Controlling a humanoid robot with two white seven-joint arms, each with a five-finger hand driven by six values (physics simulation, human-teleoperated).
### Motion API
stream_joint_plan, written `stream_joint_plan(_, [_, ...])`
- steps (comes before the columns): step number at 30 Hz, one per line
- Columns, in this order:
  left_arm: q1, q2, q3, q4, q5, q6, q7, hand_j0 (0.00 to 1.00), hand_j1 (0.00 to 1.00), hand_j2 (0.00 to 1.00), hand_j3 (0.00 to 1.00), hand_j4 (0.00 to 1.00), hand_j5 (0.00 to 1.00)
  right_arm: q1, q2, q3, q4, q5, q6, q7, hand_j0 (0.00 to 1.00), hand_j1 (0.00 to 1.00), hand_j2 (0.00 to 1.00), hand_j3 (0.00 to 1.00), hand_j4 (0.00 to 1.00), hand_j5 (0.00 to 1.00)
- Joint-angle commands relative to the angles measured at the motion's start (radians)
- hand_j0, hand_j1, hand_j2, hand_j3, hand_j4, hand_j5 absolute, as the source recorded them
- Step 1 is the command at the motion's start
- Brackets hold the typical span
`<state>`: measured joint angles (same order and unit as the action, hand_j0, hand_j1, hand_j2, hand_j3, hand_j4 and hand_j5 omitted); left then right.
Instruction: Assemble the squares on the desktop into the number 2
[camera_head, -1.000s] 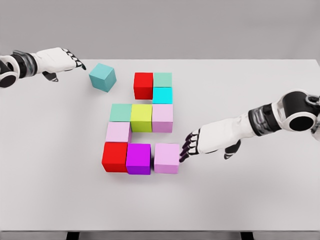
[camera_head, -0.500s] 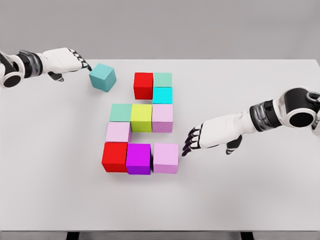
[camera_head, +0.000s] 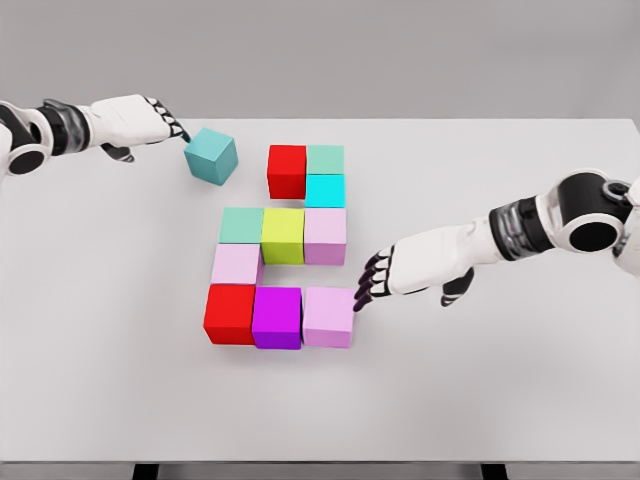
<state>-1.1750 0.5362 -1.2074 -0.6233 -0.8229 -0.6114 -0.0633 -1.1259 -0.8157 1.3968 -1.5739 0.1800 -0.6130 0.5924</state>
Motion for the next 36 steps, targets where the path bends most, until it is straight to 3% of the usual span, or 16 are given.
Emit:
stream_joint_plan(1, [0.000, 0.013, 0.003, -0.007, 0.004, 0.000, 0.000, 0.89, 0.89, 0.89, 0.89, 0.89, 0.89, 0.000, 0.004, -0.001, 0.000, -0.005, 0.002, 0.000, 1.00, 1.00, 1.00, 1.00, 1.00, 1.00])
stream_joint_plan(10, [0.006, 0.064, -0.011, -0.085, 0.004, 0.000, 0.000, 0.89, 0.89, 0.89, 0.89, 0.89, 0.89, 0.000, 0.006, -0.001, 0.002, -0.005, 0.002, 0.000, 1.00, 1.00, 1.00, 1.00, 1.00, 1.00])
stream_joint_plan(20, [0.014, 0.065, -0.026, -0.127, 0.005, 0.000, 0.000, 0.89, 0.89, 0.89, 0.89, 0.89, 0.89, 0.000, -0.010, -0.004, 0.009, -0.005, 0.002, 0.000, 1.00, 1.00, 1.00, 1.00, 1.00, 1.00])
stream_joint_plan(21, [0.014, 0.065, -0.027, -0.127, 0.005, 0.000, 0.000, 0.89, 0.89, 0.89, 0.89, 0.89, 0.89, 0.000, -0.034, -0.028, 0.009, -0.007, 0.002, 0.000, 1.00, 1.00, 1.00, 1.00, 1.00, 1.00])
stream_joint_plan(24, [0.017, 0.065, -0.031, -0.141, 0.005, 0.000, 0.000, 0.89, 0.89, 0.89, 0.89, 0.89, 0.89, 0.026, -0.175, -0.218, 0.008, -0.059, 0.002, -0.002, 1.00, 1.00, 1.00, 1.00, 1.00, 1.00])
stream_joint_plan(25, [0.018, 0.065, -0.031, -0.145, 0.005, 0.000, 0.000, 0.89, 0.89, 0.89, 0.89, 0.89, 0.89, 0.101, -0.226, -0.361, 0.011, -0.158, 0.002, 0.000, 1.00, 1.00, 1.00, 1.00, 1.00, 1.00])
stream_joint_plan(27, [0.020, 0.065, -0.031, -0.150, 0.005, 0.000, 0.000, 0.89, 0.89, 0.89, 0.89, 0.89, 0.89, 0.288, -0.244, -0.599, 0.015, -0.301, 0.002, 0.000, 1.00, 1.00, 1.00, 1.00, 1.00, 1.00])
stream_joint_plan(29, [0.020, 0.065, -0.031, -0.150, 0.005, 0.000, 0.000, 0.89, 0.89, 0.89, 0.89, 0.89, 0.89, 0.534, -0.195, -0.896, 0.089, -0.438, 0.002, 0.000, 1.00, 1.00, 1.00, 1.00, 1.00, 1.00])
stream_joint_plan(30, [0.020, 0.067, -0.032, -0.150, 0.005, 0.000, 0.000, 0.89, 0.89, 0.89, 0.89, 0.89, 0.89, 0.624, -0.129, -1.007, 0.092, -0.456, 0.002, 0.000, 1.00, 1.00, 1.00, 1.00, 1.00, 1.00])
stream_joint_plan(33, [0.020, 0.082, -0.032, -0.164, 0.007, 0.000, 0.000, 0.89, 0.89, 0.89, 0.89, 0.89, 0.89, 0.771, -0.020, -1.151, 0.106, -0.455, 0.002, 0.000, 1.00, 1.00, 1.00, 1.00, 1.00, 1.00])
stream_joint_plan(36, [0.021, 0.093, -0.031, -0.159, 0.007, 0.000, 0.000, 0.89, 0.89, 0.89, 0.89, 0.89, 0.89, 0.830, 0.052, -1.199, 0.152, -0.442, 0.002, 0.000, 1.00, 1.00, 1.00, 1.00, 1.00, 1.00])
